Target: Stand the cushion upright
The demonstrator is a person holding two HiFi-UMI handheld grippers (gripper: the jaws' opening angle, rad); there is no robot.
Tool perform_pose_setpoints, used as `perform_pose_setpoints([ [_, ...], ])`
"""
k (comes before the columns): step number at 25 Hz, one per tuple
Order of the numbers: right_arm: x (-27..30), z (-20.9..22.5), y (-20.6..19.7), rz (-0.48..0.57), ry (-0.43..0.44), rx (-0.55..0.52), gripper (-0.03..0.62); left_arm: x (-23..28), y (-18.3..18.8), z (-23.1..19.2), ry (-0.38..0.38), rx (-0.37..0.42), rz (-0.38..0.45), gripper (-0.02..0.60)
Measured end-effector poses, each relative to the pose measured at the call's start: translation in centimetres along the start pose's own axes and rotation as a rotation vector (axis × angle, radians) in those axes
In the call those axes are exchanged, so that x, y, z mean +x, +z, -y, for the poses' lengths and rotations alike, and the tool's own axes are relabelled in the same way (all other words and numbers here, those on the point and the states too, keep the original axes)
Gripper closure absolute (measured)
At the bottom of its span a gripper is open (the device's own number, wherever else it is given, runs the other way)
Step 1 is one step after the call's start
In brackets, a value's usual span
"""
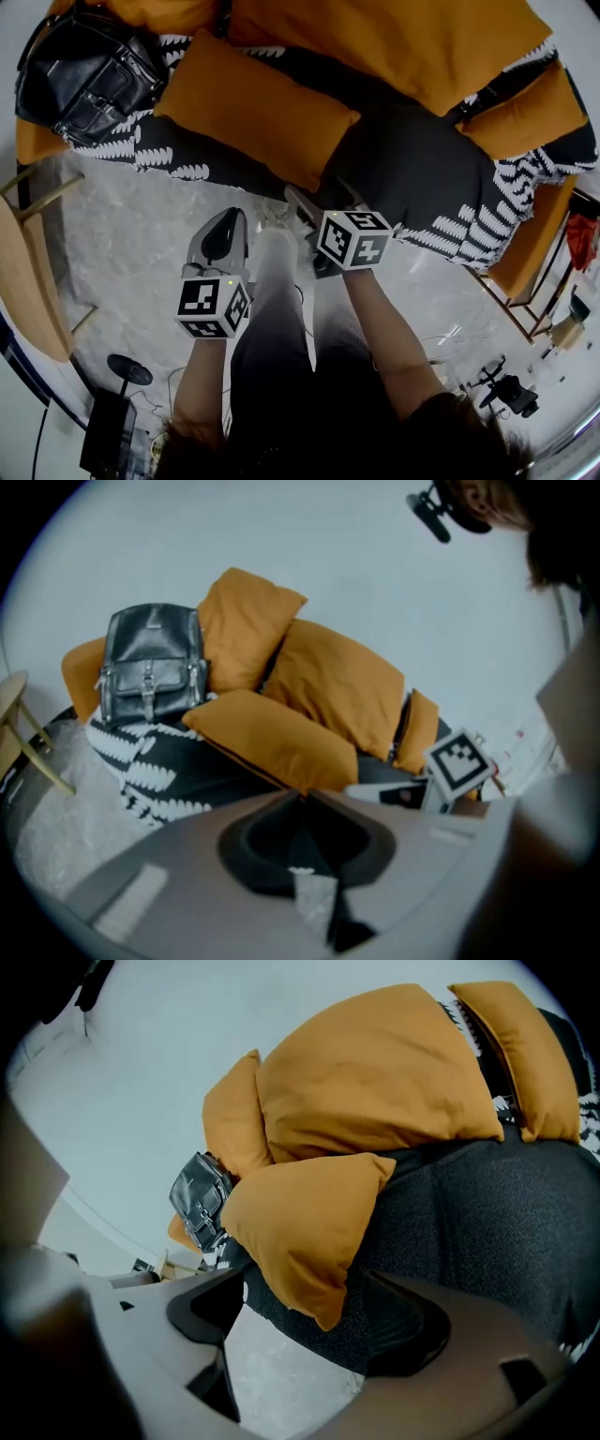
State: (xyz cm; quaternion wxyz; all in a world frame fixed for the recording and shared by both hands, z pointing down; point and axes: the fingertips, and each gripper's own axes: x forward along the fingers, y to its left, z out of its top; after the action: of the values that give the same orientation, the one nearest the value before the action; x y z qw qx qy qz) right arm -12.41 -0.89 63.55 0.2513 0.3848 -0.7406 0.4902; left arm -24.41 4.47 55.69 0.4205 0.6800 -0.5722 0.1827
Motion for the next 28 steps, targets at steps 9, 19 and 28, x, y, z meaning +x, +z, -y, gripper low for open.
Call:
perform_pose_setpoints([
  [9,2.4,-0.3,0.8,0.035,0.025,0.077,0.189,1.3,-1.0,-1.4,-0.005,-0.019,-0.019,0.551],
  [19,3.0,-0.3,2.3,0.028,-0.013,0.095,0.244,1.2,-1.0,-2.2,0.004,-0.014,-0.027,0.551],
  [28,1.6,-2.4,3.5,0.039,-0.045,-0.007,0.361,0.6,1.2,-1.7,-0.016,0.000,-0.001,0.551],
])
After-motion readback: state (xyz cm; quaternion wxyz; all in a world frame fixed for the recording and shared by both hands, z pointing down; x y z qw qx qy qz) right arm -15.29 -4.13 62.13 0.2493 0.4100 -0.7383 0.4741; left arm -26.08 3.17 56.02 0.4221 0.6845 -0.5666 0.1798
